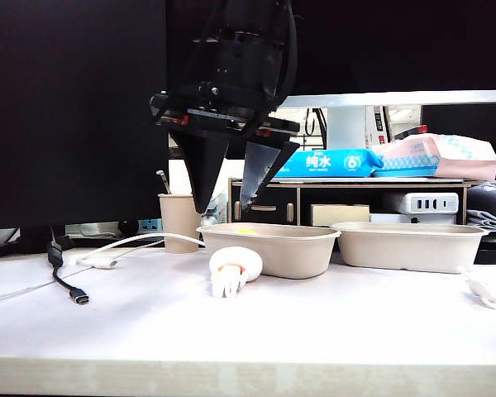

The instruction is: Put the dolls with similar colors into the same paper box, while dolls with different colors go into separate paper boxes.

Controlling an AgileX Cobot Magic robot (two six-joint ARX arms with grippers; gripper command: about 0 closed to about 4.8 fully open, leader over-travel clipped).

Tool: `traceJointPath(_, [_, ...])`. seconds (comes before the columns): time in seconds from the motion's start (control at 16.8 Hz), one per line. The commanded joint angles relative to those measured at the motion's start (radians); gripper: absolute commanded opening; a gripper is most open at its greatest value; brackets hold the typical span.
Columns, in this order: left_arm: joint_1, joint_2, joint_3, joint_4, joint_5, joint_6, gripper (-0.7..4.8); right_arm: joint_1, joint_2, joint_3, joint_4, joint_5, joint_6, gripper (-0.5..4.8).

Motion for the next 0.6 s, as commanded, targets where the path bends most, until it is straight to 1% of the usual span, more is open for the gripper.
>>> traceJointPath(0.06, [0.003,-0.051,0.001,0.010,0.003,-0.002,-0.05,0.002,-0.003,0.002,0.028,0.005,0.010,3.06])
traceJointPath(0.3, [0.003,-0.126,0.001,0.011,0.003,-0.002,-0.05,0.003,-0.003,0.002,0.024,0.005,0.012,3.06])
traceJointPath(0.42, [0.006,-0.129,0.001,0.011,0.004,-0.002,-0.05,0.002,-0.003,0.002,0.023,0.020,0.028,3.06])
traceJointPath(0.48, [0.018,-0.129,0.001,0.011,0.004,-0.002,-0.05,0.002,-0.003,0.001,0.018,0.027,0.056,3.07])
traceJointPath(0.6, [0.042,-0.129,0.001,0.011,0.004,-0.002,-0.05,0.001,-0.003,-0.019,0.046,0.027,0.064,3.06])
